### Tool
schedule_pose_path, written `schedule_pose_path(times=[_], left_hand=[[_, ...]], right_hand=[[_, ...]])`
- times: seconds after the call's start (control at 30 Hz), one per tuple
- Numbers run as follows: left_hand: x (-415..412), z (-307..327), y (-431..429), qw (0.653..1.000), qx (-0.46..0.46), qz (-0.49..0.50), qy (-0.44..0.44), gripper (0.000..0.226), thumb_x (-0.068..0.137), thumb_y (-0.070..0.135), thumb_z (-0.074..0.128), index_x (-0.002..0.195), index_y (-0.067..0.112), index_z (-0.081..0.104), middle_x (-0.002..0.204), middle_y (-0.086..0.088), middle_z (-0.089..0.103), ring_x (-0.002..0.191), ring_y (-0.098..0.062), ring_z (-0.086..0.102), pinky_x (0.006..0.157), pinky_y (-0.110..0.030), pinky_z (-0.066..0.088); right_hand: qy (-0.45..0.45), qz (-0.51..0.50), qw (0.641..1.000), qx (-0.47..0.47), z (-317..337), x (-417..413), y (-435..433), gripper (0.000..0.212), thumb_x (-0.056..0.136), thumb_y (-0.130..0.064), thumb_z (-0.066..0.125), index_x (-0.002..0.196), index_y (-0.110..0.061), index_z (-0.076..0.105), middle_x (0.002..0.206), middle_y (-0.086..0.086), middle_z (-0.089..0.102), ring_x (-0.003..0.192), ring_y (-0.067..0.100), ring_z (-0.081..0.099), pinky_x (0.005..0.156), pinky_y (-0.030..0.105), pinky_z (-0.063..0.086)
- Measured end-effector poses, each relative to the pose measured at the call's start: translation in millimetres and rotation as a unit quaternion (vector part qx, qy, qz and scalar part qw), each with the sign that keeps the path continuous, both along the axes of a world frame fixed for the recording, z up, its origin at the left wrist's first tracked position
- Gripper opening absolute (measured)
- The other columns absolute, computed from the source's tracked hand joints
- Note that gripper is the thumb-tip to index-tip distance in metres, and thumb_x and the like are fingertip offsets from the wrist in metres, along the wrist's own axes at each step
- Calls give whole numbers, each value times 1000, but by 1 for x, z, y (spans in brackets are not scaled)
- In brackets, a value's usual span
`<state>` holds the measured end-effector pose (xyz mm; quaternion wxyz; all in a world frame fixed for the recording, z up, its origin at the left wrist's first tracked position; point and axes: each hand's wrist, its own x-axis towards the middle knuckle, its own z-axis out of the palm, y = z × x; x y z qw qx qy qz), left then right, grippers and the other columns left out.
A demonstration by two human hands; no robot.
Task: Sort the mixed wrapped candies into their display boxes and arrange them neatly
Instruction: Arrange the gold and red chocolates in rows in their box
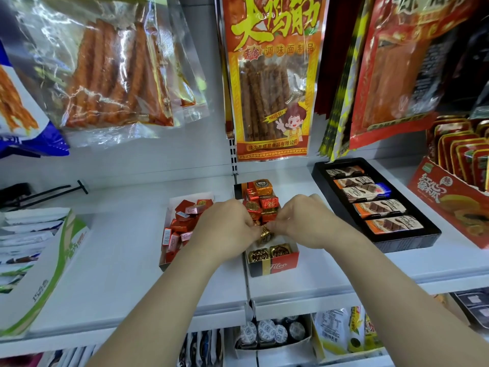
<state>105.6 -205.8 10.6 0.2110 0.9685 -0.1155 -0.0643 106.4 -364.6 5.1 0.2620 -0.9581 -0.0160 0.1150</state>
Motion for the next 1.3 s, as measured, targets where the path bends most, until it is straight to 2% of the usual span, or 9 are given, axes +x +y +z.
schedule_pose_path(times=[0.2,0.43,0.53,0.67,0.77,0.87,0.97,1.13,1.3], left_hand=[[-6,3,4,983,-175,53,-16,10,82,34,73,76,25,76,75,11,70,73,-6,64,69,-31,56],[-5,4,2,929,-359,83,6,15,75,12,81,83,18,70,84,6,74,76,-9,70,72,-26,58],[-3,6,4,898,-433,70,42,19,78,0,75,89,14,68,91,4,75,83,-13,72,71,-22,56],[-2,8,6,881,-465,53,76,17,81,-6,70,91,7,66,94,1,75,80,-15,73,68,-19,55],[2,6,6,893,-444,61,52,18,82,-5,70,89,11,67,91,3,74,79,-12,71,65,-16,54],[12,-3,8,968,-224,82,-80,20,84,12,71,97,28,68,99,10,64,86,-7,60,66,-11,45],[17,-13,6,993,-66,51,-90,45,81,34,74,124,33,60,120,4,53,111,-15,49,88,-28,46],[18,-13,-1,992,3,34,-125,49,83,38,71,129,30,56,125,3,57,115,-18,48,87,-33,45],[16,-10,-1,991,-60,38,-116,51,79,28,77,126,31,57,115,8,61,101,-13,52,84,-30,48]], right_hand=[[-45,-49,984,167,10,-6,-7,20,81,-30,74,78,-10,78,88,19,72,91,35,65,78,44,54],[-54,-57,951,300,12,-10,-11,23,70,-17,84,80,-5,66,82,14,72,79,27,70,81,41,57],[-35,-12,952,304,16,-12,-9,39,69,-9,84,98,-12,60,86,9,66,61,10,65,64,25,55],[-82,31,973,212,14,-11,-5,60,67,-14,86,118,-30,60,85,-1,59,67,7,58,72,25,55],[-139,36,979,141,14,-13,-3,43,67,-20,86,105,-29,67,74,-10,56,61,2,52,59,17,44],[-160,18,983,85,16,-11,-7,38,65,-26,87,95,-24,64,75,-7,55,65,8,50,59,26,42],[-162,23,986,21,19,-12,-10,40,65,-32,86,94,-23,60,85,-9,50,78,11,50,68,30,45],[-129,24,991,3,24,-18,-13,43,67,-33,85,99,-25,57,89,-8,58,82,13,57,68,30,51],[-100,50,993,22,27,-19,-17,44,68,-34,84,104,-24,62,79,-13,55,71,6,54,60,23,46]])
